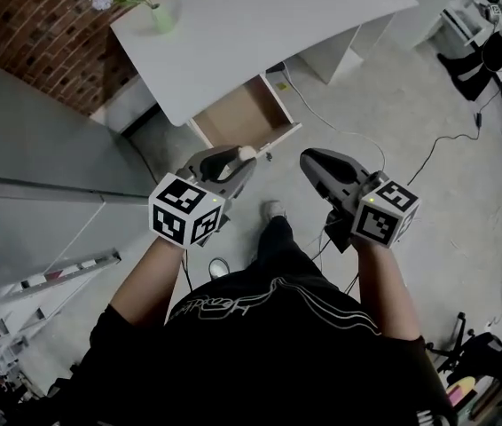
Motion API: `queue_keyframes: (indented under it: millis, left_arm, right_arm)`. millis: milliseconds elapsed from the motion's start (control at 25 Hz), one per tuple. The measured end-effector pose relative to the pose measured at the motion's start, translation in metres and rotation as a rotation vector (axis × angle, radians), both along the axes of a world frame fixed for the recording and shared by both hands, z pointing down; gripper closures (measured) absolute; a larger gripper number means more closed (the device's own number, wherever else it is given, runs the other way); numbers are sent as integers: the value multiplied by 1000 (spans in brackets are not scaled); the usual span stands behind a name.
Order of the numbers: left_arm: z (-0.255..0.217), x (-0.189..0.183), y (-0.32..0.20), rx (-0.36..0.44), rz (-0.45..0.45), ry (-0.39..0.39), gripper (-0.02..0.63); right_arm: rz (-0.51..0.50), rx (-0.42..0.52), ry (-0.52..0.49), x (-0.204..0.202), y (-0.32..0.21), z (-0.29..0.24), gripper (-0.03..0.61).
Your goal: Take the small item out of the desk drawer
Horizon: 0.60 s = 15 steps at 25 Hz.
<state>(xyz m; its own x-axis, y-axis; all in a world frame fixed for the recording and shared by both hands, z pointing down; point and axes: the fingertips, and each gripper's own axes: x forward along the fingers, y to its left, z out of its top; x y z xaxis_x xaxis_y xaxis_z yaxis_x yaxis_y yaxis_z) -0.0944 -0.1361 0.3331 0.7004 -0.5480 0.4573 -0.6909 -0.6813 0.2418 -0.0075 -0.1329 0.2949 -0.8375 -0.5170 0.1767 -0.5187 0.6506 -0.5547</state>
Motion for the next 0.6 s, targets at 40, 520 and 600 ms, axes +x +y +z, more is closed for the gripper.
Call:
queue_keyframes:
  millis: [40, 520, 600]
  left_arm:
    - [-10, -2, 7, 3, -8, 33, 469]
    - [-96, 10, 66, 73, -8, 196, 469]
    - [-97, 16, 71, 79, -2, 196, 469]
  right_arm:
    - [-1, 3, -5, -3, 5, -4, 522]
    - [-2, 87, -10, -10, 63, -47, 522]
    - [2, 93, -10, -7, 68, -48, 522]
